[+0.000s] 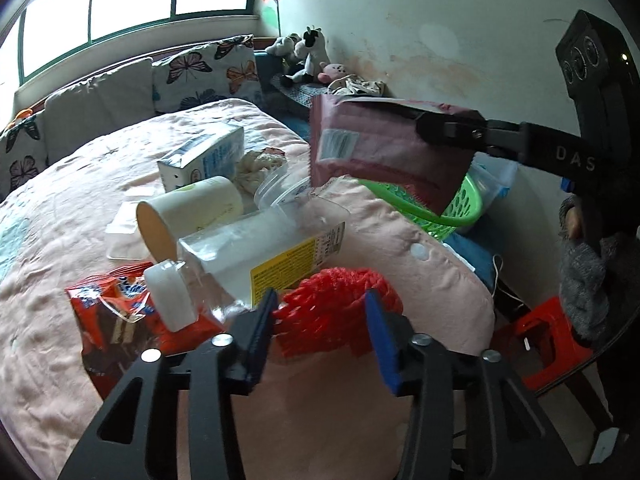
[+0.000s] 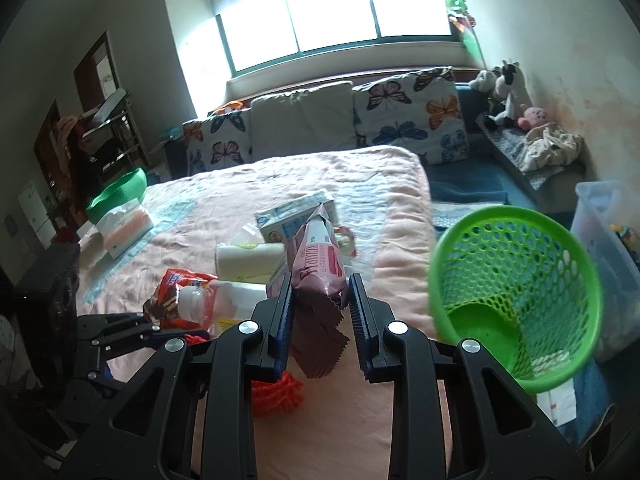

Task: Collect trash
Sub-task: 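Drop the pink bag into the green basket with the right tool while the left holds the net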

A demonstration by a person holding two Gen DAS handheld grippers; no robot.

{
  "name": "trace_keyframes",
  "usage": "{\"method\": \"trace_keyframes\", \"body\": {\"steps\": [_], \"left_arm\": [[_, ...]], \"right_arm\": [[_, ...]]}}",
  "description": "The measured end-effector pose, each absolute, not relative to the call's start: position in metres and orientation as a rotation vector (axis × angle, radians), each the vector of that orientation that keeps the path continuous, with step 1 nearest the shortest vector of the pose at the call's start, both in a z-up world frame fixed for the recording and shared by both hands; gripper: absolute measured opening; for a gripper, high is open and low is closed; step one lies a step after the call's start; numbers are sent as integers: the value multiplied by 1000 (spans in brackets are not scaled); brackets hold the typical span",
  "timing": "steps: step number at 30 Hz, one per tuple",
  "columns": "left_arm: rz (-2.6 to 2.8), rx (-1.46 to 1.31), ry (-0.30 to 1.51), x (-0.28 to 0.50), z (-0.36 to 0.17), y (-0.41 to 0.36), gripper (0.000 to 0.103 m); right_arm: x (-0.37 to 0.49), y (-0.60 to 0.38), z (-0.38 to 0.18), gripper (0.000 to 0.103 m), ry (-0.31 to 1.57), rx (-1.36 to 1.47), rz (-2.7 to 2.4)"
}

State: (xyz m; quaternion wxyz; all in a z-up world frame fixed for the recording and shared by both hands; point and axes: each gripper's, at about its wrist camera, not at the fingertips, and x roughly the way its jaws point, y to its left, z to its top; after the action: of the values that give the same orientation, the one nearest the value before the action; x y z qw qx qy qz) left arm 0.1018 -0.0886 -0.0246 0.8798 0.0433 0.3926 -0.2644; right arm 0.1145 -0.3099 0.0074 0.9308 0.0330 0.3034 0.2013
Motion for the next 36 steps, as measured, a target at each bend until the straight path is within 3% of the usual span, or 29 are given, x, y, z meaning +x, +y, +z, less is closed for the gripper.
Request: {"method": "trace_keyframes", "body": {"steps": [4, 7, 25, 36], "left_arm": [[-555, 103, 807, 100, -25, -90, 18], [-568, 102, 801, 98, -24, -91, 9], [-623, 114, 740, 82, 12, -107, 7], [-640, 122, 719, 108, 33, -138, 7]], "right_arm": [[113, -326, 5, 27, 622, 85, 375], [112, -338, 2, 27, 623, 100, 345], [124, -406, -11, 23, 623, 160, 190], [169, -447, -24, 25, 634, 174, 104]]}}
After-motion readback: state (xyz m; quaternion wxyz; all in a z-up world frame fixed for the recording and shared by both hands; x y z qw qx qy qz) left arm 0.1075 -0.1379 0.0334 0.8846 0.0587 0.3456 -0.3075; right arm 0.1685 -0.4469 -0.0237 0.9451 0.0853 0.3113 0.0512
